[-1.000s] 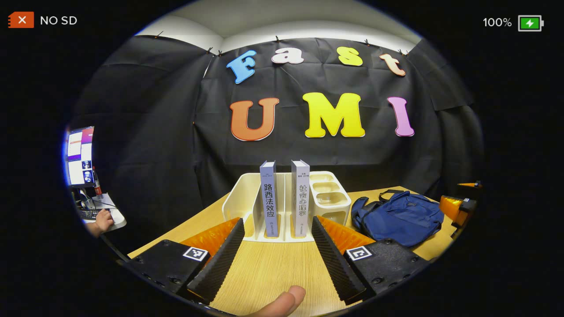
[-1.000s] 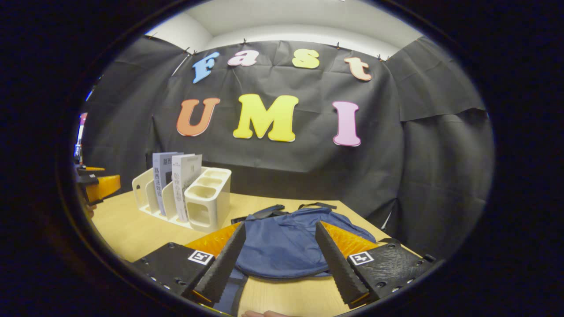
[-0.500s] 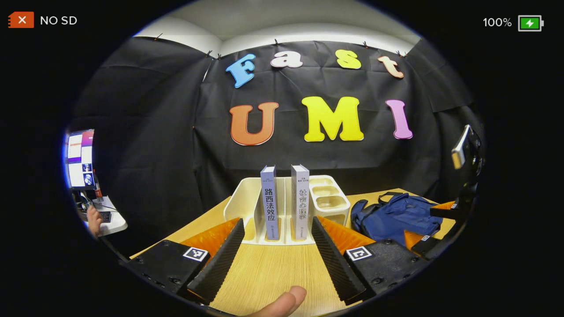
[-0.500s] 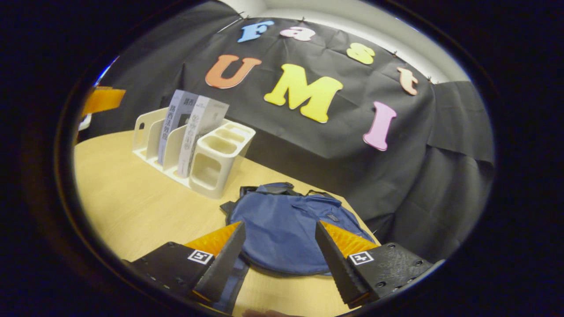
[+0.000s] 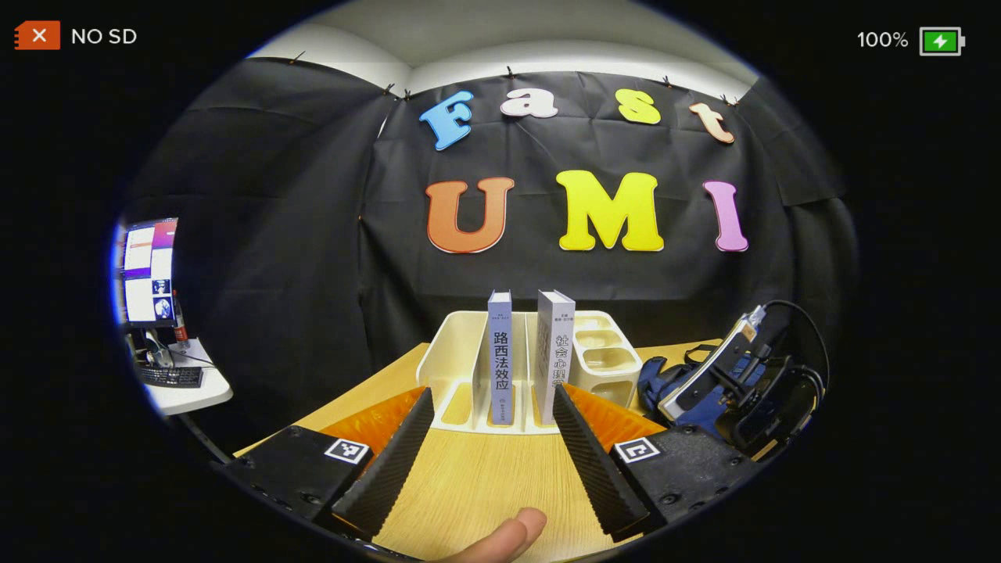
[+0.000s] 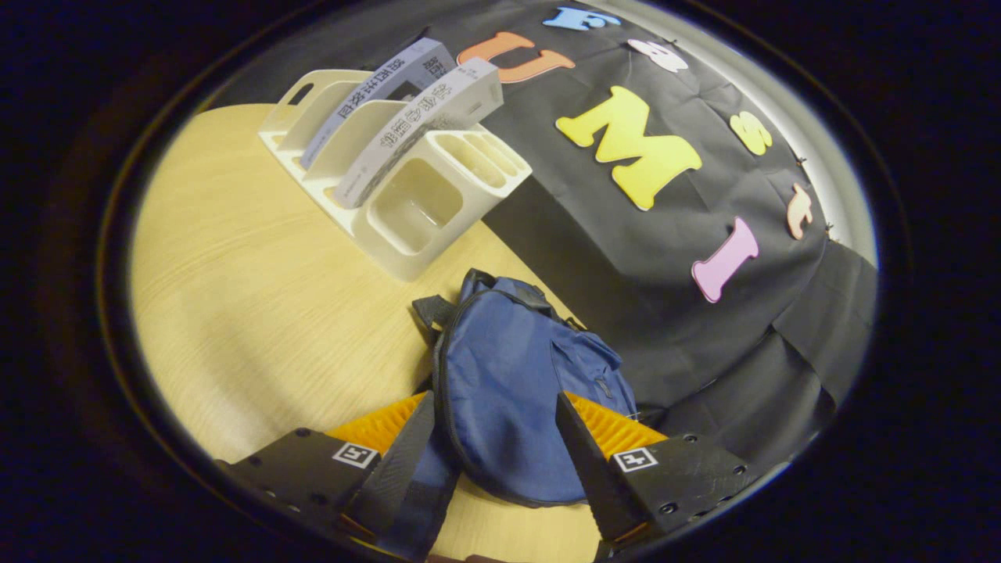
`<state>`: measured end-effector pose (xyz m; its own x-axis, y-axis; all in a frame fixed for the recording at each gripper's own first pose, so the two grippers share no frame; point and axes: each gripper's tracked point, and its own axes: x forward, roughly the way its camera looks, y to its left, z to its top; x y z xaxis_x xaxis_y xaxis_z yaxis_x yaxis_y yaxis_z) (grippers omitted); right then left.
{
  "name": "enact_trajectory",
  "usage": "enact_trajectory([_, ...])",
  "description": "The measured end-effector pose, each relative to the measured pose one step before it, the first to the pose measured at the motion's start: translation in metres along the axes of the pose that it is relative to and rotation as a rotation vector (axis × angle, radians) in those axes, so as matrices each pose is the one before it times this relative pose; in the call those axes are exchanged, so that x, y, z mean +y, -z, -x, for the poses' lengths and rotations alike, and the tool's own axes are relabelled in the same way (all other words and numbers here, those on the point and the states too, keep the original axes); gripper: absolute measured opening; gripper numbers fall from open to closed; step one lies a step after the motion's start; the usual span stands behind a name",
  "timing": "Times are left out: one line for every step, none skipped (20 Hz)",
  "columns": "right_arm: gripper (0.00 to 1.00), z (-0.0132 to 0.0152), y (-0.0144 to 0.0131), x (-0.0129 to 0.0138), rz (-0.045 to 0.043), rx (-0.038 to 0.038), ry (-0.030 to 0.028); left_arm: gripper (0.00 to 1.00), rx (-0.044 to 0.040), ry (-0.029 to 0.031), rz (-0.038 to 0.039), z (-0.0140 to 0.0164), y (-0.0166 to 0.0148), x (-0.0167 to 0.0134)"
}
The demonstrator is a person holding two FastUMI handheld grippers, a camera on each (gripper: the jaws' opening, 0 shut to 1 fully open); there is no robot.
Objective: Open the schoolbag, grab two books from the bookshelf and put them into the schoolbag.
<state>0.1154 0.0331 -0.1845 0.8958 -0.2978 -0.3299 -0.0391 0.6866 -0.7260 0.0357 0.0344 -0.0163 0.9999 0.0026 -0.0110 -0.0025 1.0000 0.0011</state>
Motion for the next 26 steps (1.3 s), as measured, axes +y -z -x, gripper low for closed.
enact_trajectory([0.93,-0.00221,0.00111,0.00201,0.03617,0.01648,0.00705,0.98,0.00205,-0.00139,0.00224,-0.00100,0.00028,0.00123])
enact_trajectory([0.93,-0.00220,-0.00335,0.00030,0.02859,-0.00025,0.01250,0.98,0.00357,0.00169,0.00699,-0.00028,0.00085,0.00005])
enact_trajectory([0.91,-0.00142,-0.00224,-0.00302,0.02363,-0.00383,0.02718,0.98,0.00341,0.00137,0.00661,-0.00065,0.00120,-0.00045])
enact_trajectory([0.88,-0.00186,-0.00189,-0.00574,0.01788,0.00222,0.03526,0.98,0.00393,-0.00053,0.00179,-0.00064,0.00125,0.00027])
enact_trajectory([0.92,-0.00606,-0.00113,-0.00821,0.00353,0.00639,0.02747,0.98,0.00261,-0.00333,-0.00199,-0.00032,0.00064,0.00182])
enact_trajectory([0.80,-0.00890,-0.00007,-0.00725,-0.00312,0.01231,0.01414,0.98,-0.00001,-0.00307,-0.00075,0.00040,-0.00039,-0.00009])
enact_trajectory([0.82,-0.00529,-0.00075,-0.00646,-0.00836,0.00800,0.01469,0.98,-0.00220,0.00104,0.00306,0.00079,-0.00060,-0.00069])
enact_trajectory([0.75,-0.00275,-0.00192,-0.00726,-0.00129,-0.00152,0.02069,0.98,-0.00221,0.00581,0.00621,0.00063,-0.00136,-0.00168])
enact_trajectory([0.72,-0.00125,-0.00329,-0.00645,-0.00132,-0.00139,0.02027,0.98,-0.00216,0.00424,0.00605,-0.00011,-0.00022,-0.00059])
enact_trajectory([0.58,-0.00134,-0.00257,-0.00521,-0.01183,0.00868,0.01839,1.00,0.00328,0.00165,0.00340,0.00078,0.00060,0.00012])
enact_trajectory([0.53,-0.00263,0.00162,0.00112,-0.00454,0.00596,0.00167,0.98,0.00270,0.00008,0.00106,-0.00102,0.00127,-0.00054])
enact_trajectory([0.52,-0.00767,-0.00046,0.00183,-0.00671,0.00969,-0.00747,0.98,0.00227,-0.00006,-0.00049,0.00002,0.00031,0.00014])
enact_trajectory([0.44,-0.00514,0.00131,0.00318,0.00042,0.01698,-0.00782,0.98,0.00073,-0.00154,-0.00163,-0.00061,-0.00028,-0.00067])
enact_trajectory([0.44,-0.00694,0.00070,0.00357,0.00190,0.01118,-0.00860,0.98,-0.00170,-0.00235,-0.00399,-0.00088,-0.00033,0.00024])
enact_trajectory([0.44,-0.00426,-0.00092,0.00174,-0.00464,0.00272,-0.00352,0.98,-0.00088,-0.00012,-0.00494,0.00122,0.00003,0.00011])
enact_trajectory([0.44,-0.00229,0.00221,-0.00129,-0.03433,0.00534,0.00295,0.98,0.00015,0.00416,-0.00048,-0.00107,0.00033,-0.00153])
enact_trajectory([0.21,0.00137,-0.00306,0.00237,-0.02053,-0.00799,-0.02065,0.98,0.00582,0.00022,0.00676,-0.00158,0.00099,-0.00125])
enact_trajectory([0.21,-0.00061,-0.00325,-0.00089,-0.00581,-0.00553,-0.01090,0.98,0.00678,0.00133,0.00723,-0.00105,0.00178,-0.00051])
enact_trajectory([0.14,0.00116,-0.00599,-0.00094,-0.00762,-0.02158,-0.01076,0.98,0.00266,0.00025,0.00469,0.00067,0.00062,-0.00038])
enact_trajectory([0.14,0.00037,0.00175,-0.00225,-0.00582,-0.00419,-0.01026,0.98,-0.00098,0.00460,0.00514,0.00004,0.00023,-0.00092])
enact_trajectory([0.06,0.00405,0.00060,-0.00099,-0.01420,0.00055,-0.01216,0.98,0.00207,0.00493,0.00347,-0.00016,0.00031,-0.00188])
enact_trajectory([0.07,-0.00021,-0.00019,0.00001,-0.00851,0.00011,-0.02120,0.98,-0.00008,0.00615,0.00048,0.00015,-0.00030,-0.00294])
enact_trajectory([0.06,0.00118,0.00017,-0.00179,-0.01348,0.00063,-0.01683,0.98,-0.00640,0.00947,-0.00129,0.00070,-0.00129,-0.00148])
enact_trajectory([0.07,0.00055,0.00012,-0.00034,-0.01821,-0.00103,-0.02299,0.98,-0.00857,0.00673,-0.00275,0.00021,-0.00175,-0.00273])
enact_trajectory([0.06,0.00097,-0.00171,-0.00287,-0.02331,-0.00152,-0.02040,0.98,-0.00946,-0.00257,0.00043,-0.00033,-0.00196,0.00022])
enact_trajectory([0.06,0.00232,-0.00090,-0.00593,-0.03371,-0.00249,-0.02048,0.98,0.00832,-0.02320,0.01731,-0.00109,0.00165,0.00127])
